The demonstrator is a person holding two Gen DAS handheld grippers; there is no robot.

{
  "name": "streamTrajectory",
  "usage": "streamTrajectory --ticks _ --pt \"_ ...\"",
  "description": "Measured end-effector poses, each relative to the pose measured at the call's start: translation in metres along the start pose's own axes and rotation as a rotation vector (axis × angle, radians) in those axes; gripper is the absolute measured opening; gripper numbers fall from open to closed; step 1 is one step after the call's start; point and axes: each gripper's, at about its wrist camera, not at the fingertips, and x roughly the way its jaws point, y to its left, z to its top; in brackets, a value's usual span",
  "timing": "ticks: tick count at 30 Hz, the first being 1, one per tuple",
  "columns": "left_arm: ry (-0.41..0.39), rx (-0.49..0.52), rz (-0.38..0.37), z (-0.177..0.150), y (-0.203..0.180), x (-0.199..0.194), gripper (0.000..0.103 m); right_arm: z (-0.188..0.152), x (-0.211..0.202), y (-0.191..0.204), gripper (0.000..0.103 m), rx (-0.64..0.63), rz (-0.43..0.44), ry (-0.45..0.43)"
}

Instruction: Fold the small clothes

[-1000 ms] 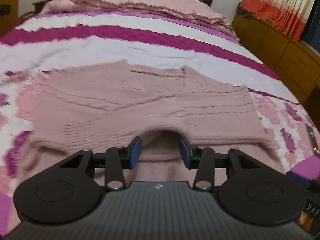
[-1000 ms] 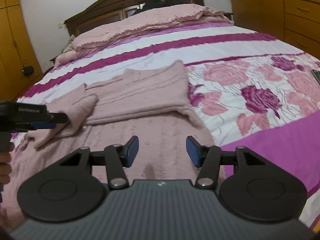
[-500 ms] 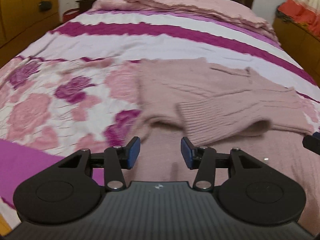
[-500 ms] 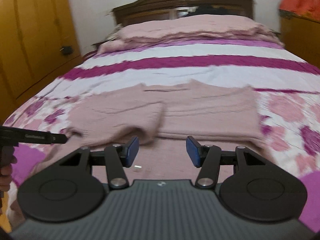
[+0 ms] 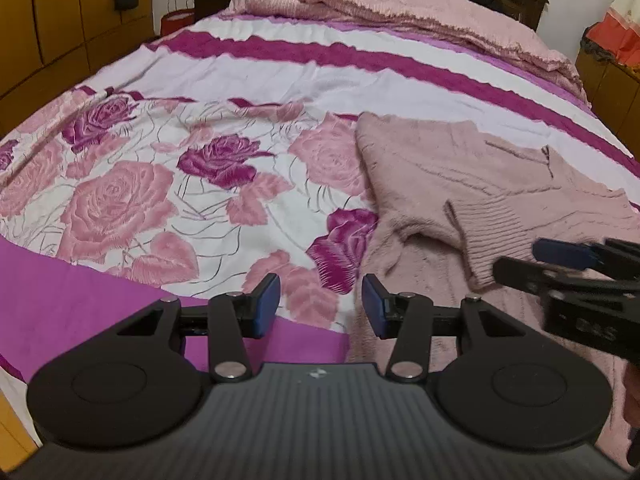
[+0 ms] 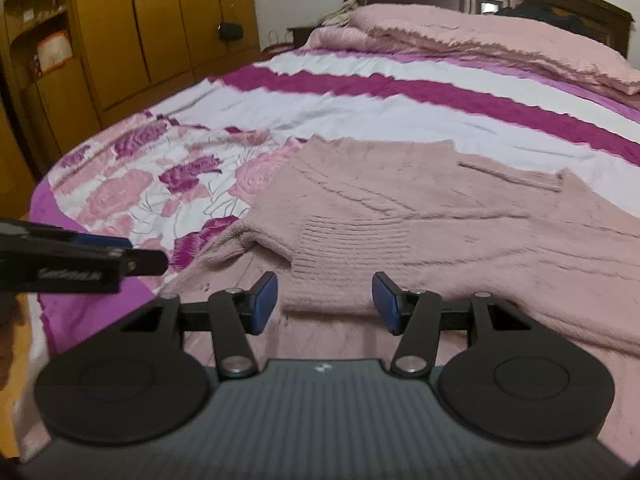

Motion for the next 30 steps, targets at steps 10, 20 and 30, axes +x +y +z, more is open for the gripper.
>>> streamTrajectory --ticks 10,20,30 --pt "0.020 -0.049 0.020 -0.001 0.012 0.009 0.053 -0.014 0.024 0.007 0.058 -0.104 0.004 0.027" --pt "-0.018 -0.045 0.027 0.007 0.008 -0.003 0.053 -0.006 0.013 -0.013 0.019 -0.025 -0.018 0.010" --pt "-0.058 -0.027 0.005 0.021 -0.007 -0.015 0.053 0.023 -0.057 -0.085 0.018 0.117 -0.143 -0.160"
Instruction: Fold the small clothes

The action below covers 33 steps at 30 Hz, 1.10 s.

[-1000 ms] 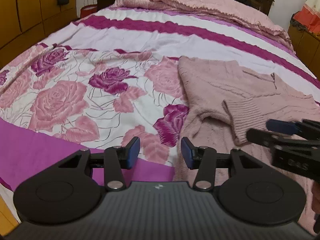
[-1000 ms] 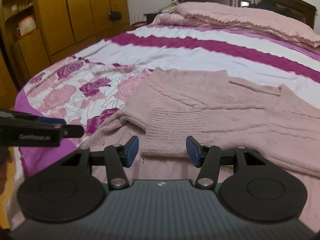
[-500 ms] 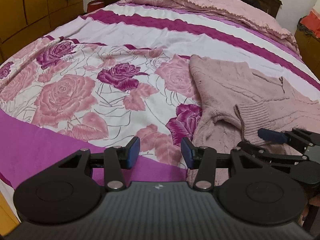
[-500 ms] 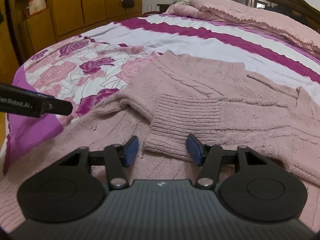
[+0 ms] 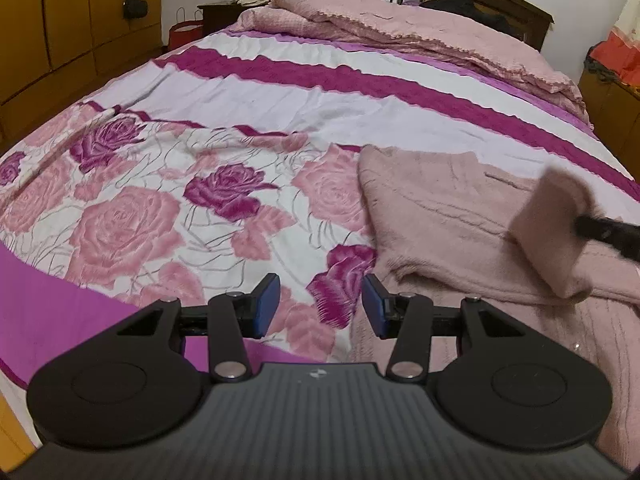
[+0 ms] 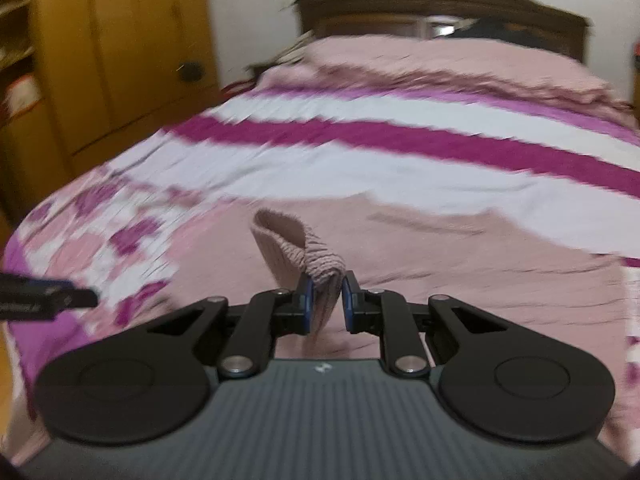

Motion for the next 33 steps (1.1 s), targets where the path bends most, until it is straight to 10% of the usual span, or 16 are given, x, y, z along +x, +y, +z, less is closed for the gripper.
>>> streamTrajectory --ticks 13,19,27,33 --pt "-0.040 0.028 -0.075 0.030 -0.042 0.020 0.053 -0.043 -0.022 -0.139 0.018 0.304 -0.275 0.000" --pt "-0.014 0.044 -0.107 0.035 -0.065 0.041 0.053 -0.076 -0.014 -0.172 0.021 0.485 -0.216 0.068" --pt "0.000 0.101 -0.102 0.042 -0.088 0.073 0.053 -0.061 -0.042 -0.171 0.060 0.452 -0.155 0.037" --pt "0.012 0.119 -0.086 0.044 -0.097 0.094 0.053 -0.041 -0.017 -0.178 0.060 0.319 -0.201 0.017"
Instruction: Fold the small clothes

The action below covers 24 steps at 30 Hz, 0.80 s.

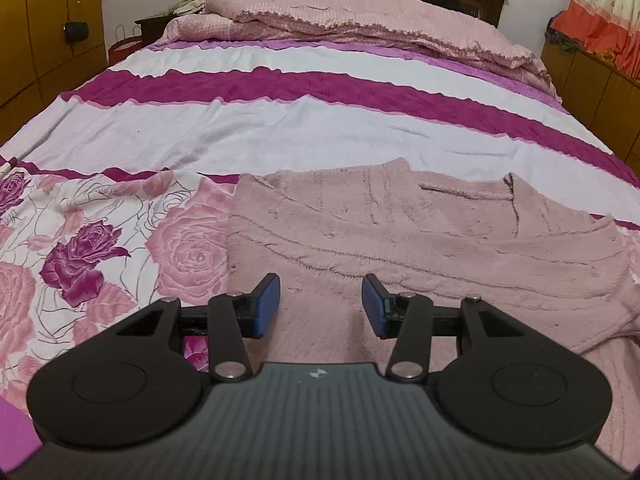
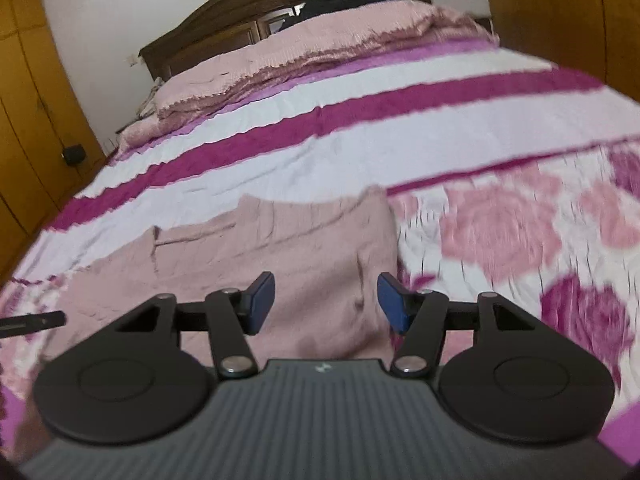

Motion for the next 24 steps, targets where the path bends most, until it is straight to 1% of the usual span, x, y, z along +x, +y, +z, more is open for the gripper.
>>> streamTrajectory --ticks 2,4,5,6,8,9,11,13,14,15,16,17,18,20,21,24 --pt "0.006 -0.003 0.006 -0.001 0.000 0.005 0.053 0.003 0.019 0.000 0.059 -0.037 -0.028 0.031" --pt "-0.001 -0.009 -0.006 -0.003 0.000 0.006 0.053 0.000 0.034 0.000 0.059 -0.053 -0.040 0.077" --pt "-0.005 -0.011 -0.017 -0.004 0.000 0.007 0.053 -0.003 0.039 -0.001 0.053 -0.055 -0.029 0.097" --pt "-0.007 -0.010 -0.022 -0.004 0.000 0.008 0.053 -0.005 0.041 0.000 0.033 -0.058 -0.013 0.107" --pt "-0.025 -0.006 -0.028 -0.005 0.000 0.010 0.053 -0.007 0.037 0.005 0.015 -0.103 0.021 0.101" --pt "-0.039 -0.006 -0.027 -0.006 -0.001 0.011 0.053 -0.006 0.032 0.007 0.014 -0.125 0.035 0.093" --pt "-0.080 -0.013 -0.036 -0.008 -0.001 0.009 0.053 -0.002 0.017 0.010 0.013 -0.148 0.050 0.043" --pt "-0.113 -0.013 -0.050 -0.008 -0.002 0.010 0.053 0.003 0.003 0.008 0.013 -0.131 0.027 -0.025" --pt "-0.118 -0.009 -0.044 -0.009 -0.003 0.013 0.053 0.004 0.000 0.005 0.013 -0.120 0.006 -0.051" --pt "-0.108 -0.004 -0.029 -0.008 -0.005 0.018 0.053 0.005 0.000 0.002 0.012 -0.116 -0.035 -0.069" --pt "-0.091 0.000 -0.016 -0.008 -0.006 0.025 0.053 0.003 0.004 -0.001 0.012 -0.129 -0.090 -0.076" --pt "-0.073 0.003 -0.002 -0.009 -0.007 0.032 0.053 0.002 0.011 -0.005 0.012 -0.144 -0.126 -0.062" --pt "-0.070 0.010 0.005 -0.011 -0.008 0.038 0.053 0.000 0.019 -0.011 0.012 -0.140 -0.136 -0.032" --pt "-0.078 0.049 0.019 -0.014 -0.010 0.046 0.053 -0.007 0.030 -0.026 0.012 -0.081 -0.126 0.026" --pt "-0.083 0.065 0.026 -0.014 -0.012 0.048 0.053 -0.009 0.029 -0.031 0.012 -0.048 -0.121 0.026" --pt "-0.081 0.066 0.027 -0.013 -0.012 0.049 0.054 -0.008 0.008 -0.033 0.015 0.040 -0.077 -0.038"
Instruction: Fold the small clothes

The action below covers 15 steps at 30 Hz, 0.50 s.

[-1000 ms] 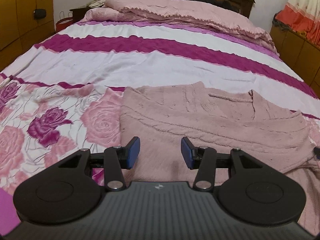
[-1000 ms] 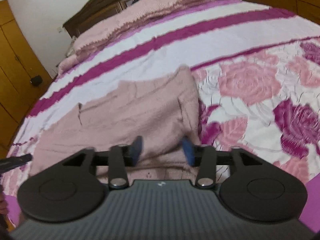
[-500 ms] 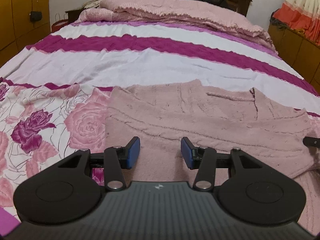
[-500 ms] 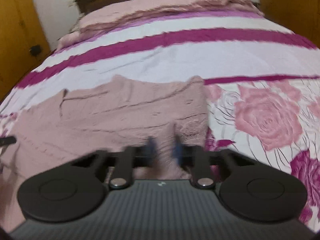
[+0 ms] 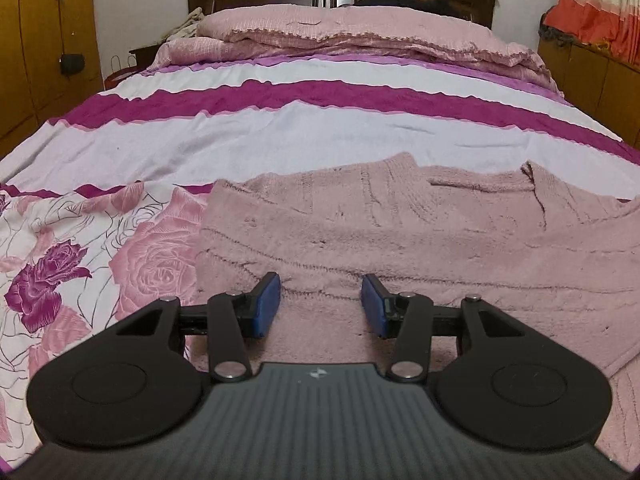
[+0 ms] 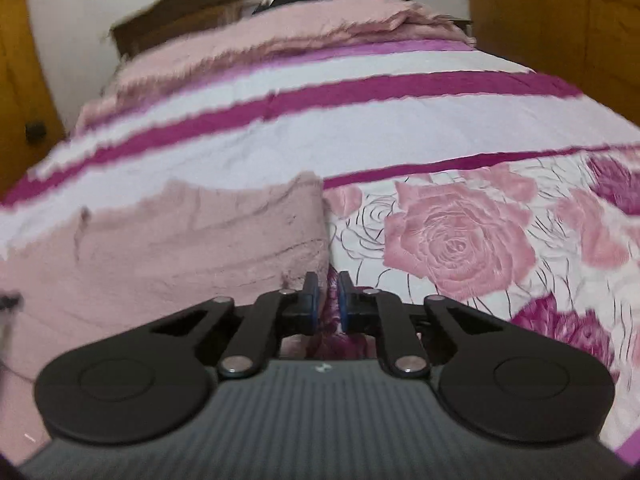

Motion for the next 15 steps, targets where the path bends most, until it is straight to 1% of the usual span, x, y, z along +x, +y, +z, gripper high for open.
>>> streamTrajectory --ticks 2,4,5,6,7,8,9,10,11,13,15 --pt "0.000 -0.014 -0.007 0.000 0.003 0.001 0.054 0.005 -0.015 0.006 0.015 0.008 0.049 -0.016" --pt "0.000 -0.024 -0.010 0.000 0.004 0.003 0.054 0.007 -0.024 0.017 0.022 -0.016 0.094 -0.018" --pt "0.001 -0.026 -0.009 0.000 0.004 0.004 0.054 0.006 -0.025 0.023 0.037 -0.032 0.123 -0.010" --pt "0.004 -0.026 -0.007 0.000 0.004 0.006 0.054 0.005 -0.023 0.028 0.049 -0.045 0.149 0.004" --pt "0.005 -0.024 -0.004 0.000 0.003 0.007 0.054 0.003 -0.019 0.033 0.051 -0.065 0.174 0.029" --pt "0.006 -0.024 -0.001 0.001 0.003 0.009 0.054 -0.001 -0.012 0.038 0.050 -0.097 0.178 0.061" --pt "0.006 -0.028 0.001 0.000 0.002 0.009 0.054 -0.007 -0.003 0.041 0.050 -0.125 0.159 0.092" --pt "0.004 -0.034 0.000 0.000 0.002 0.010 0.054 -0.014 0.007 0.042 0.049 -0.146 0.120 0.123" --pt "0.001 -0.035 -0.001 0.000 0.002 0.010 0.054 -0.023 0.015 0.043 0.049 -0.168 0.105 0.136" --pt "-0.008 -0.018 -0.001 -0.002 0.001 0.010 0.054 -0.034 0.018 0.045 0.049 -0.204 0.108 0.078" --pt "-0.016 0.006 0.002 -0.003 0.000 0.009 0.054 -0.032 0.015 0.049 0.050 -0.205 0.094 0.075"
